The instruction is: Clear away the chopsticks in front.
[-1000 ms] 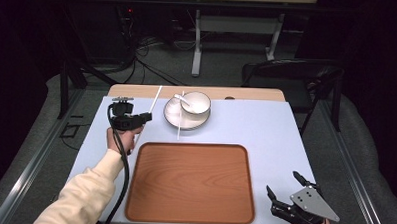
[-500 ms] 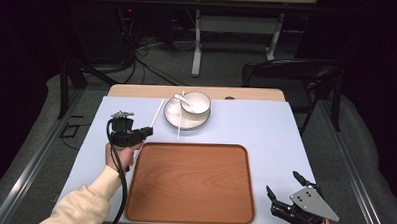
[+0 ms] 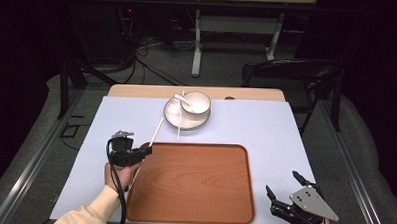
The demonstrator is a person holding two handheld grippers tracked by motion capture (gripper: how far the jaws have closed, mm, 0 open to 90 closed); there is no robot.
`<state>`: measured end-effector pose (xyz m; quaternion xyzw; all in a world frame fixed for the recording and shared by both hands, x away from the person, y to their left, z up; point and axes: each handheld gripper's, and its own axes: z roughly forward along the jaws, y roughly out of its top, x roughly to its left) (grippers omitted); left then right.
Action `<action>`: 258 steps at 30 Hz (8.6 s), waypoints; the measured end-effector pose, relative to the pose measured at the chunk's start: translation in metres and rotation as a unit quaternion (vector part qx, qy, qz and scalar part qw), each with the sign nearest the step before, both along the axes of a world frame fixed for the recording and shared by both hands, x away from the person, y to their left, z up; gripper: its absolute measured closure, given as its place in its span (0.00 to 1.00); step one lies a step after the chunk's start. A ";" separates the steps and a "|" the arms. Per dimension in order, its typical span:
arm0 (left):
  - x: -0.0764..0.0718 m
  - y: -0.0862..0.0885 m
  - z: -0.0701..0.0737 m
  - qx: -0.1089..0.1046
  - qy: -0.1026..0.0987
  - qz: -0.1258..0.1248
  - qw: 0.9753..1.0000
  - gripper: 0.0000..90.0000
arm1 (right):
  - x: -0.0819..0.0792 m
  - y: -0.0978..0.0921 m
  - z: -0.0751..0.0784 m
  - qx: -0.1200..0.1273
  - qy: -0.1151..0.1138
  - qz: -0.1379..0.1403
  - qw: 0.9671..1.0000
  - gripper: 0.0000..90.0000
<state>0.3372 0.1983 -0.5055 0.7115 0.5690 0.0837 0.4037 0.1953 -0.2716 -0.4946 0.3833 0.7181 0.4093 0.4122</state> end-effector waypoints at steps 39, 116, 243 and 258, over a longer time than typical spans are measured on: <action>-0.025 -0.013 -0.036 0.108 0.067 -0.014 0.992 0.89 | 0.005 0.003 0.000 0.000 0.000 0.012 1.000 0.16; 0.193 -0.094 -0.011 0.116 0.061 -0.037 0.991 0.68 | 0.004 0.001 0.000 0.002 0.002 0.008 1.000 0.16; -0.036 0.011 -0.021 0.058 0.057 -0.015 0.997 0.95 | 0.003 0.001 0.000 0.001 0.003 0.004 1.000 0.16; -0.043 0.008 -0.031 0.076 0.084 -0.015 0.993 0.76 | 0.003 0.000 0.000 0.007 0.003 0.000 1.000 0.16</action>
